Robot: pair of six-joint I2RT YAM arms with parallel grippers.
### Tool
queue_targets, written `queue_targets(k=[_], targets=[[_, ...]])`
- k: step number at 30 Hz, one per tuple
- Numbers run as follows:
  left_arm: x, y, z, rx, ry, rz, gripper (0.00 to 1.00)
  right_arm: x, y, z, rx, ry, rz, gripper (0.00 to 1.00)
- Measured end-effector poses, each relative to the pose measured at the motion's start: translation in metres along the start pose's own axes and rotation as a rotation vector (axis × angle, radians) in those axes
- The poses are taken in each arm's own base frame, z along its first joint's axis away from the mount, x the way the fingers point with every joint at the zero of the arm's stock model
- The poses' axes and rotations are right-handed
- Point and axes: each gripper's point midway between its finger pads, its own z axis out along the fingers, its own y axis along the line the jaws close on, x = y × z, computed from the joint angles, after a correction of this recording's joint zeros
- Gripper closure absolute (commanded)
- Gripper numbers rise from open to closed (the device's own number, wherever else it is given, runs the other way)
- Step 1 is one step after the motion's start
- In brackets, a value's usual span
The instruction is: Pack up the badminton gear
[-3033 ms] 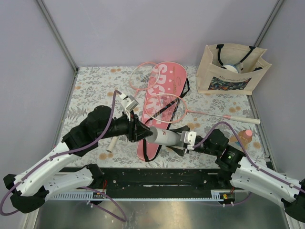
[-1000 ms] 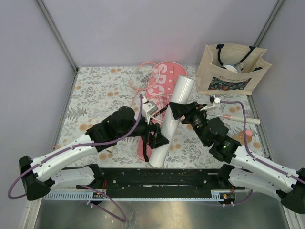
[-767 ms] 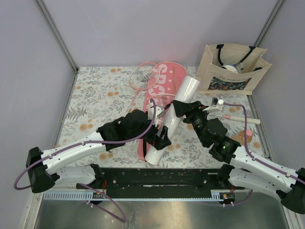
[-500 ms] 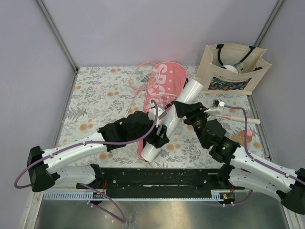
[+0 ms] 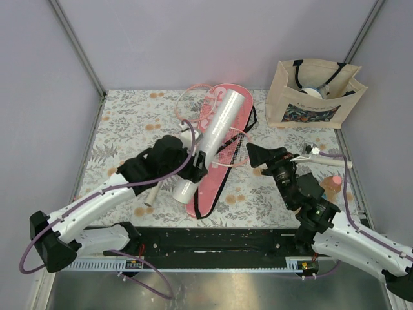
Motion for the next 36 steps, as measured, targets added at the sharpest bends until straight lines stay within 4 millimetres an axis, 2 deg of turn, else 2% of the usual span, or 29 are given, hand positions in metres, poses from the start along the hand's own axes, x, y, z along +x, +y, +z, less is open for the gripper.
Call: queue_targets(k=[3,5,9,11,14,17,20,23,27,29,32,36], targets=[[-0.014,0.044,-0.013,-0.134,-0.004,-0.016,0.37,0.001,-0.009,-0.008,0.003,0.013,-0.04,0.0],[-0.032,0.083,-0.028,-0.265,-0.018,-0.018,0.37,0.001,-0.015,-0.014,0.008,0.021,-0.047,0.01],[-0.068,0.148,-0.05,-0.485,-0.053,0.002,0.37,0.01,-0.031,-0.028,0.009,0.069,-0.086,0.0],[-0.07,0.18,-0.05,-0.574,-0.019,0.001,0.37,0.015,-0.038,-0.034,0.012,0.103,-0.128,0.0],[-0.052,0.234,-0.036,-0.685,0.094,-0.047,0.37,0.023,-0.047,-0.042,0.018,0.154,-0.189,0.01],[-0.014,0.285,-0.016,-0.755,0.249,-0.115,0.38,0.03,-0.055,-0.049,0.024,0.2,-0.245,0.01],[0.026,0.322,-0.005,-0.797,0.384,-0.185,0.38,0.036,-0.063,-0.054,0.028,0.242,-0.298,0.01],[0.053,0.352,-0.011,-0.832,0.459,-0.268,0.38,0.042,-0.073,-0.058,0.046,0.275,-0.343,0.0],[0.065,0.384,-0.03,-0.904,0.475,-0.333,0.36,0.049,-0.084,-0.062,0.07,0.312,-0.386,0.0],[0.066,0.395,-0.035,-0.928,0.475,-0.344,0.36,0.052,-0.088,-0.064,0.076,0.326,-0.394,0.01],[0.072,0.408,-0.031,-0.949,0.494,-0.354,0.3,0.054,-0.09,-0.065,0.081,0.334,-0.404,0.0],[0.092,0.413,-0.02,-0.942,0.555,-0.367,0.18,0.056,-0.093,-0.065,0.089,0.343,-0.415,0.01]])
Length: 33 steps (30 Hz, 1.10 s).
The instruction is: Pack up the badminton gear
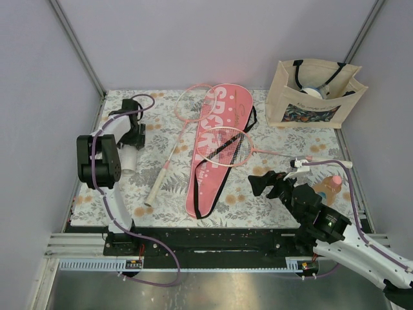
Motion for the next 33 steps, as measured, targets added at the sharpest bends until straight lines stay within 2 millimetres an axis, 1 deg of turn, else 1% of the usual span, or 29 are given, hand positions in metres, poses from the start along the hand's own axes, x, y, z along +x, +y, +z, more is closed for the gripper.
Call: queue_targets(k=[1,2,4,7,9,10,13,15,17,18,19,20,21,23,24,26,28,31,33], targets=[[0.003,-0.001,0.002,-0.001,0.017,0.003,0.06,0.001,-0.001,0.0,0.003,0.004,-0.003,0.0],[0.004,-0.001,0.003,-0.002,0.023,0.006,0.01,0.003,-0.002,0.0,0.007,0.01,-0.005,0.01],[0.002,0.0,0.0,-0.007,0.026,-0.001,0.01,0.006,-0.004,-0.001,0.014,0.022,-0.011,0.01],[-0.009,0.002,-0.009,-0.009,-0.007,-0.033,0.01,0.01,-0.006,-0.002,0.021,0.043,-0.016,0.02],[-0.012,0.003,-0.022,0.005,-0.025,-0.063,0.01,0.012,-0.007,-0.003,0.023,0.052,-0.019,0.02],[-0.015,0.003,-0.031,0.02,-0.04,-0.084,0.01,0.013,-0.008,-0.003,0.025,0.055,-0.021,0.02],[-0.025,-0.002,-0.07,0.095,-0.114,-0.157,0.01,0.012,-0.008,-0.004,0.031,0.065,-0.027,0.04],[-0.031,-0.006,-0.101,0.162,-0.189,-0.204,0.01,0.012,-0.006,-0.002,0.033,0.076,-0.045,0.04],[-0.027,-0.017,-0.137,0.24,-0.261,-0.228,0.01,0.014,-0.004,0.003,0.032,0.093,-0.086,0.05],[-0.023,-0.023,-0.15,0.271,-0.283,-0.225,0.01,0.017,-0.003,0.005,0.027,0.112,-0.119,0.05],[-0.017,-0.033,-0.166,0.314,-0.312,-0.21,0.01,0.02,-0.002,0.008,0.025,0.131,-0.155,0.05],[-0.01,-0.042,-0.178,0.35,-0.328,-0.194,0.01,0.022,0.0,0.012,0.022,0.153,-0.196,0.05],[0.002,-0.054,-0.191,0.397,-0.345,-0.17,0.01,0.024,0.001,0.016,0.023,0.175,-0.241,0.05],[0.021,-0.073,-0.207,0.48,-0.361,-0.135,0.01,0.022,0.004,0.025,0.029,0.207,-0.328,0.1],[0.033,-0.079,-0.212,0.519,-0.364,-0.133,0.01,0.02,0.006,0.031,0.026,0.222,-0.366,0.12],[0.057,-0.086,-0.218,0.588,-0.366,-0.143,0.01,0.015,0.006,0.044,0.031,0.252,-0.419,0.14],[0.077,-0.09,-0.223,0.637,-0.37,-0.156,0.01,0.008,-0.002,0.062,0.045,0.279,-0.463,0.15],[0.099,-0.094,-0.23,0.698,-0.4,-0.173,0.01,0.006,-0.016,0.086,0.041,0.349,-0.55,0.17],[0.107,-0.094,-0.231,0.714,-0.419,-0.178,0.01,0.012,-0.024,0.102,0.022,0.42,-0.603,0.18]])
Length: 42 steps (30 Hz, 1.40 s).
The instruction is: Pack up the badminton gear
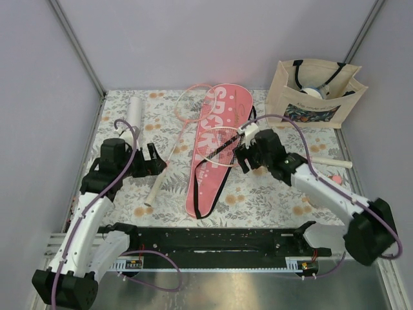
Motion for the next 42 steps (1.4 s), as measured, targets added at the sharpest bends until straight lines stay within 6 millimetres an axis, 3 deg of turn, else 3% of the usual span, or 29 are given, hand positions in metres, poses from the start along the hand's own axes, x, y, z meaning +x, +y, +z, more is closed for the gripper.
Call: queue_targets(k=[4,8,13,20,25,31,42], targets=[[0.01,0.0,-0.009,0.017,-0.056,-0.002,0.01,0.013,-0.023,0.039,-0.035,0.163,-0.099,0.2],[0.005,-0.004,-0.019,0.034,-0.122,0.005,0.01,0.033,-0.051,0.067,-0.07,0.305,-0.195,0.23],[0.0,-0.006,-0.021,0.039,-0.146,0.006,0.01,0.059,-0.071,0.083,-0.128,0.433,-0.279,0.29],[0.0,-0.002,-0.015,0.014,-0.135,-0.009,0.01,0.079,-0.103,0.1,-0.163,0.531,-0.336,0.32],[-0.001,0.002,-0.014,-0.008,-0.136,-0.012,0.01,0.096,-0.107,0.108,-0.21,0.592,-0.398,0.36],[-0.001,0.007,-0.011,-0.035,-0.133,-0.016,0.01,0.094,-0.113,0.118,-0.224,0.607,-0.448,0.5],[-0.001,0.01,-0.011,-0.053,-0.137,-0.017,0.01,0.095,-0.118,0.118,-0.242,0.635,-0.513,0.48]])
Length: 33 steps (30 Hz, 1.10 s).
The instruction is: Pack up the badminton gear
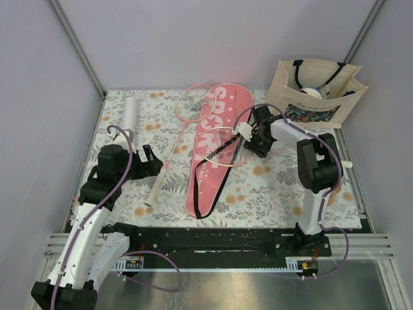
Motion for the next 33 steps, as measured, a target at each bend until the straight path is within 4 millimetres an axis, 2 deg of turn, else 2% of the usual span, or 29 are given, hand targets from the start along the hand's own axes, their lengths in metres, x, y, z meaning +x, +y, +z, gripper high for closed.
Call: queue_targets(k=[4,10,12,15,20,27,33], targets=[[0.0,0.001,0.0,-0.003,0.0,0.0,0.01,0.003,-0.002,0.001,-0.003,0.02,-0.038,0.5],[0.002,0.003,0.0,-0.016,0.005,-0.001,0.01,-0.001,-0.008,0.001,-0.003,0.021,-0.069,0.66],[0.003,0.003,0.0,-0.018,0.009,-0.001,0.01,-0.003,-0.01,0.002,0.001,0.019,-0.072,0.66],[0.004,0.004,-0.001,-0.019,0.013,-0.002,0.01,-0.004,-0.011,0.001,0.003,0.018,-0.076,0.58],[0.004,0.004,-0.001,-0.02,0.013,-0.002,0.01,-0.002,-0.01,0.001,-0.006,0.025,-0.096,0.57],[0.002,0.005,-0.002,-0.029,0.002,-0.001,0.01,-0.003,-0.012,0.004,-0.021,0.035,-0.134,0.58],[0.002,0.007,-0.002,-0.039,0.001,-0.001,0.01,-0.006,-0.015,0.006,-0.028,0.054,-0.157,0.67]])
